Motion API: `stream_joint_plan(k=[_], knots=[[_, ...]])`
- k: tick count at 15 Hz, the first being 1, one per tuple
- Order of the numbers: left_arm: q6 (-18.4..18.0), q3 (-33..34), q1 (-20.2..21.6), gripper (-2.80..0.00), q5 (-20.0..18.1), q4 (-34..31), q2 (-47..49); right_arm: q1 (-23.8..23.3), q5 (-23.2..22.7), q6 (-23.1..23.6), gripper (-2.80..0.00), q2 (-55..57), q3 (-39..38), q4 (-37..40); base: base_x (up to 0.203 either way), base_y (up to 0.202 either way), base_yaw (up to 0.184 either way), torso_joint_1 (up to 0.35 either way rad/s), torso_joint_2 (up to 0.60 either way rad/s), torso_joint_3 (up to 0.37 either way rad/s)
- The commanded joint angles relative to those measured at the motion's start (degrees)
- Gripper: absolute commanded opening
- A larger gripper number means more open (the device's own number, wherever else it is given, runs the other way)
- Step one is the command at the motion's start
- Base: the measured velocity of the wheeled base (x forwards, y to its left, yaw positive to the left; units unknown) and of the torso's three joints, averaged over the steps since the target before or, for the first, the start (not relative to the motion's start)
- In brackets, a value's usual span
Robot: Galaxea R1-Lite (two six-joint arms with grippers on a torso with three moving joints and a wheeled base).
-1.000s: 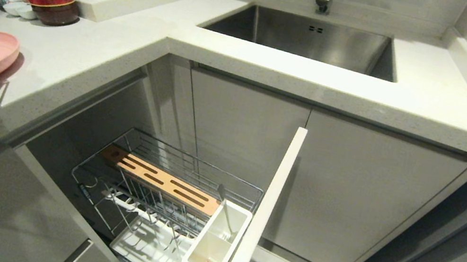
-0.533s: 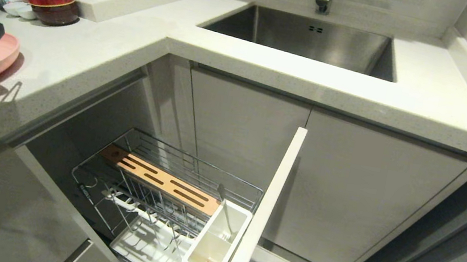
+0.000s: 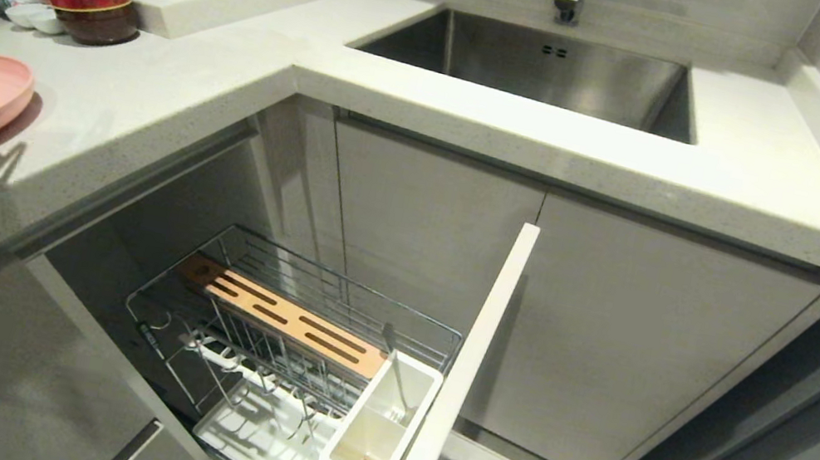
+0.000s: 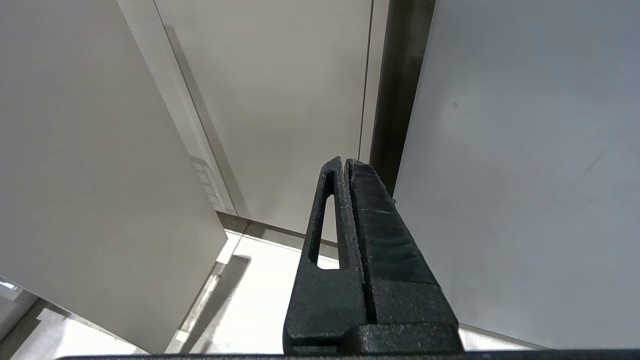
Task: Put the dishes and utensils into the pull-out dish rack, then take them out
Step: Close the cupboard
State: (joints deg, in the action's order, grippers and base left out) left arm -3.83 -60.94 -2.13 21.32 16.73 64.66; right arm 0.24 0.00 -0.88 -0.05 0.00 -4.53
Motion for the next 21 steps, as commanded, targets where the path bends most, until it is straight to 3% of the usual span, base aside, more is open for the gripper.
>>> stream_joint_plan(k=[1, 3, 5, 8, 11, 13, 18, 21], knots=[[0.9, -9.3, -0.9, -2.80, 0.3, -0.4, 2.2, 0.0, 0.0, 0.0, -2.80, 0.0, -1.5, 0.0, 0.000, 0.000, 0.000, 0.000, 0.00, 0.000], [3.4, -17.4, -4.9, -2.80, 1.1, -3.4, 4.8, 0.0, 0.0, 0.0, -2.80, 0.0, -1.5, 0.0, 0.000, 0.000, 0.000, 0.000, 0.00, 0.000], [9.9, -24.0, -12.3, -2.80, 4.1, -9.2, 8.3, 0.0, 0.0, 0.0, -2.80, 0.0, -1.5, 0.0, 0.000, 0.000, 0.000, 0.000, 0.00, 0.000], [23.6, -27.2, -22.8, -2.80, 6.4, -19.1, 12.4, 0.0, 0.0, 0.0, -2.80, 0.0, -1.5, 0.0, 0.000, 0.000, 0.000, 0.000, 0.00, 0.000], [30.7, -29.0, -35.7, -2.80, 5.8, -26.4, 18.0, 0.0, 0.0, 0.0, -2.80, 0.0, -1.5, 0.0, 0.000, 0.000, 0.000, 0.000, 0.00, 0.000], [33.9, -29.7, -42.2, -2.80, 3.4, -28.9, 22.7, 0.0, 0.0, 0.0, -2.80, 0.0, -1.5, 0.0, 0.000, 0.000, 0.000, 0.000, 0.00, 0.000], [38.2, -30.3, -51.0, -2.80, -4.6, -32.0, 32.4, 0.0, 0.0, 0.0, -2.80, 0.0, -1.5, 0.0, 0.000, 0.000, 0.000, 0.000, 0.00, 0.000], [38.8, -30.0, -54.8, -2.80, -9.5, -34.5, 36.1, 0.0, 0.0, 0.0, -2.80, 0.0, -1.5, 0.0, 0.000, 0.000, 0.000, 0.000, 0.00, 0.000]])
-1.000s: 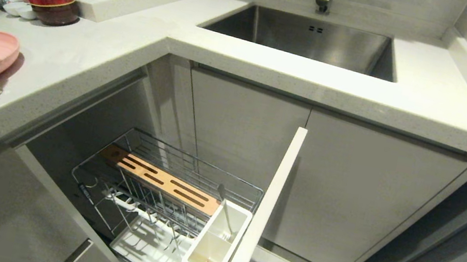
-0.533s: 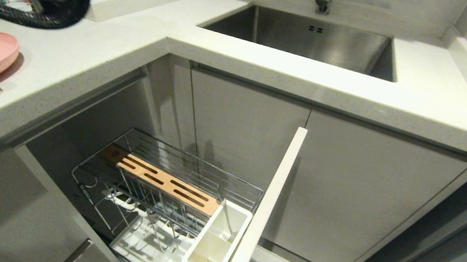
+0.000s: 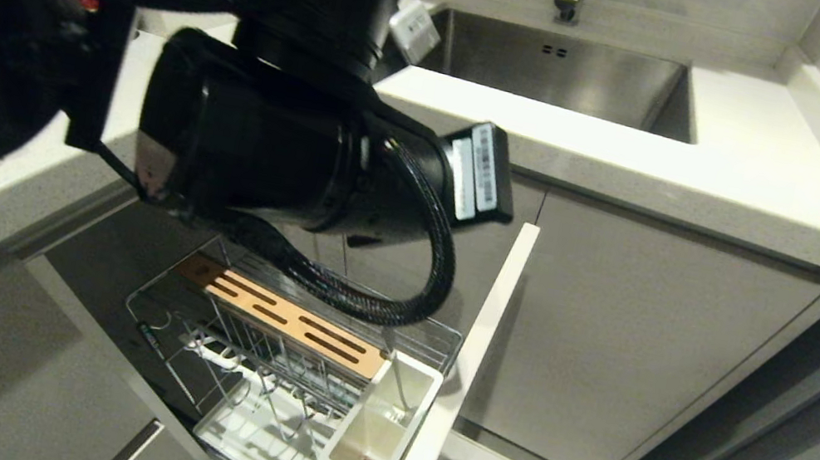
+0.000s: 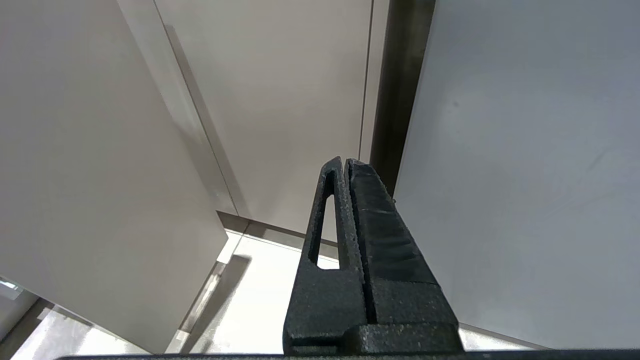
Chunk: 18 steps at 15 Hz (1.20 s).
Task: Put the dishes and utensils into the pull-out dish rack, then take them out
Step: Close the cupboard
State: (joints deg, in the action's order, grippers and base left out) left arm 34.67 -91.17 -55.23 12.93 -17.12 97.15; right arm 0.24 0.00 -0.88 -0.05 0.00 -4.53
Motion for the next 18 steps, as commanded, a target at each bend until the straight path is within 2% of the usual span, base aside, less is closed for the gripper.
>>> stream_joint_plan(k=[1, 4, 9, 11, 12, 14, 18], knots=[[0.3, 0.3, -2.5, -2.80, -1.6, -1.3, 4.7, 0.0, 0.0, 0.0, -2.80, 0.0, -1.5, 0.0, 0.000, 0.000, 0.000, 0.000, 0.00, 0.000], [-0.1, 1.0, -4.0, -2.80, -0.9, -1.7, 8.1, 0.0, 0.0, 0.0, -2.80, 0.0, -1.5, 0.0, 0.000, 0.000, 0.000, 0.000, 0.00, 0.000], [-2.9, 1.7, -4.3, -2.80, 0.4, -1.9, 11.7, 0.0, 0.0, 0.0, -2.80, 0.0, -1.5, 0.0, 0.000, 0.000, 0.000, 0.000, 0.00, 0.000], [-4.3, 2.0, -4.3, -2.80, 3.0, -2.3, 12.4, 0.0, 0.0, 0.0, -2.80, 0.0, -1.5, 0.0, 0.000, 0.000, 0.000, 0.000, 0.00, 0.000], [-5.9, 2.1, -4.3, -2.80, 5.1, -2.7, 12.6, 0.0, 0.0, 0.0, -2.80, 0.0, -1.5, 0.0, 0.000, 0.000, 0.000, 0.000, 0.00, 0.000], [-6.7, 2.2, -4.3, -2.80, 9.2, -2.8, 12.8, 0.0, 0.0, 0.0, -2.80, 0.0, -1.5, 0.0, 0.000, 0.000, 0.000, 0.000, 0.00, 0.000], [-7.8, 2.3, -4.1, -2.80, 12.9, -2.7, 12.5, 0.0, 0.0, 0.0, -2.80, 0.0, -1.5, 0.0, 0.000, 0.000, 0.000, 0.000, 0.00, 0.000]])
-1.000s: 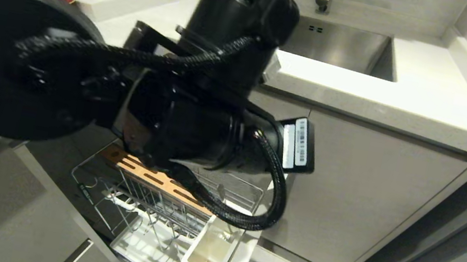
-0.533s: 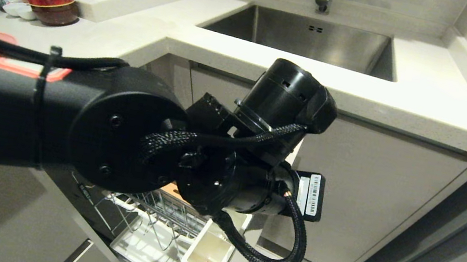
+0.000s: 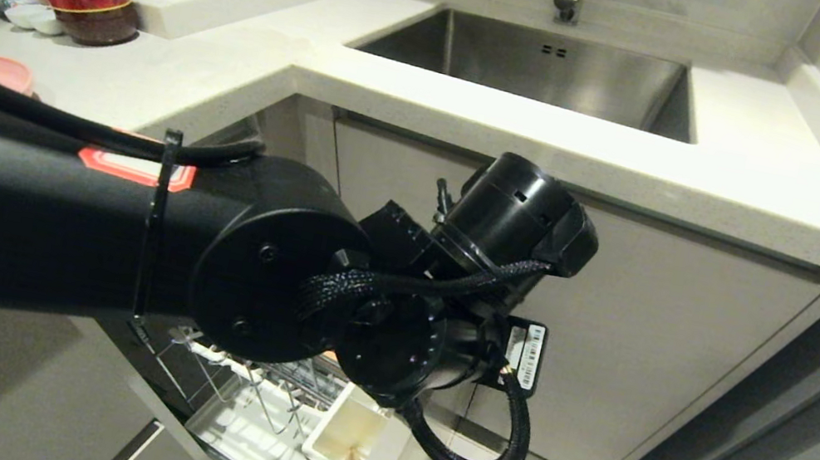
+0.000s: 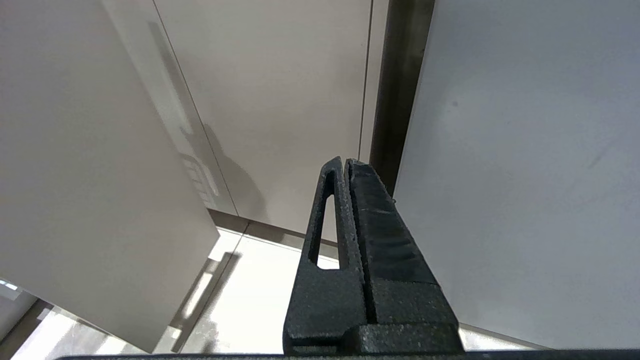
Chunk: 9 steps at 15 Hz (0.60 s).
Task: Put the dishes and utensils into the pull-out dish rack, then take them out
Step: Close the cupboard
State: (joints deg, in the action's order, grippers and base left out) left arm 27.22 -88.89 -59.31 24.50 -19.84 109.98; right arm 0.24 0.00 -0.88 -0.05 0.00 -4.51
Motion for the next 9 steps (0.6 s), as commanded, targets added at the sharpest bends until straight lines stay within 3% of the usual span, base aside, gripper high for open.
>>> stream_joint_plan(k=[1, 6, 9], knots=[[-1.0, 0.0, 0.1, -2.80, 3.7, 0.0, -0.4, 0.0, 0.0, 0.0, -2.80, 0.0, -1.5, -0.1, 0.000, 0.000, 0.000, 0.000, 0.00, 0.000], [-6.5, 0.6, 4.2, -2.80, 15.4, 0.1, -2.9, 0.0, 0.0, 0.0, -2.80, 0.0, -1.5, -0.1, 0.000, 0.000, 0.000, 0.000, 0.00, 0.000], [-9.5, 1.4, 7.5, -2.80, 16.8, 0.0, -4.0, 0.0, 0.0, 0.0, -2.80, 0.0, -1.5, -0.1, 0.000, 0.000, 0.000, 0.000, 0.00, 0.000]])
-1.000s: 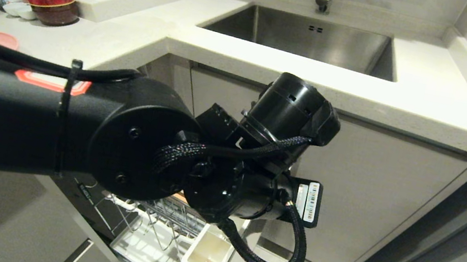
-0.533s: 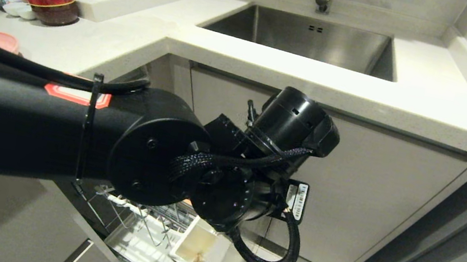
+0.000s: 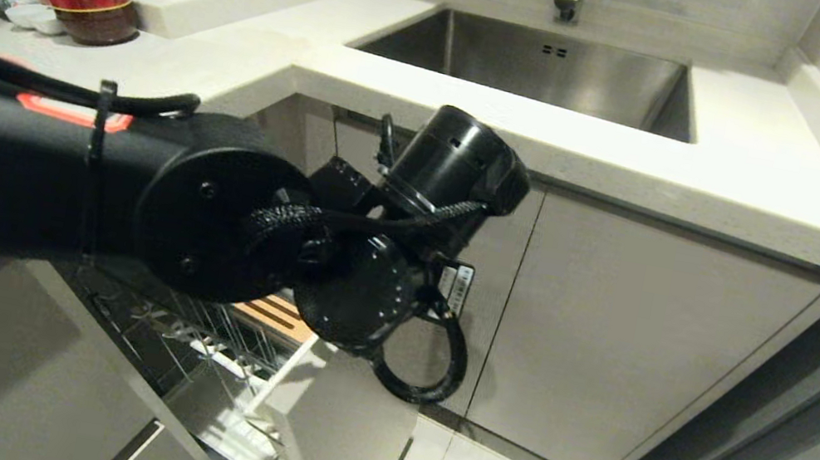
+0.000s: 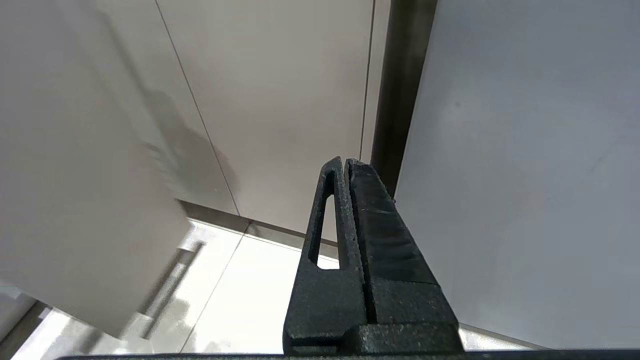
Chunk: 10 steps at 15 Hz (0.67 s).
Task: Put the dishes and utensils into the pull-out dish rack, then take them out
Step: Close the cupboard
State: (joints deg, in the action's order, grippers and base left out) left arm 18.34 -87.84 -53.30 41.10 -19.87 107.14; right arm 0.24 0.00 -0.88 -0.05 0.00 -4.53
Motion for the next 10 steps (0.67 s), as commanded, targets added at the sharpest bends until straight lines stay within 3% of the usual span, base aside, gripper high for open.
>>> stream_joint_plan(k=[1, 10], knots=[[-1.9, 0.7, 2.9, -2.80, 0.2, 0.0, -1.1, 0.0, 0.0, 0.0, -2.80, 0.0, -1.5, 0.0, 0.000, 0.000, 0.000, 0.000, 0.00, 0.000], [-12.2, 1.5, 19.1, -2.80, 0.5, 0.4, 0.0, 0.0, 0.0, 0.0, -2.80, 0.0, -1.5, 0.0, 0.000, 0.000, 0.000, 0.000, 0.00, 0.000]])
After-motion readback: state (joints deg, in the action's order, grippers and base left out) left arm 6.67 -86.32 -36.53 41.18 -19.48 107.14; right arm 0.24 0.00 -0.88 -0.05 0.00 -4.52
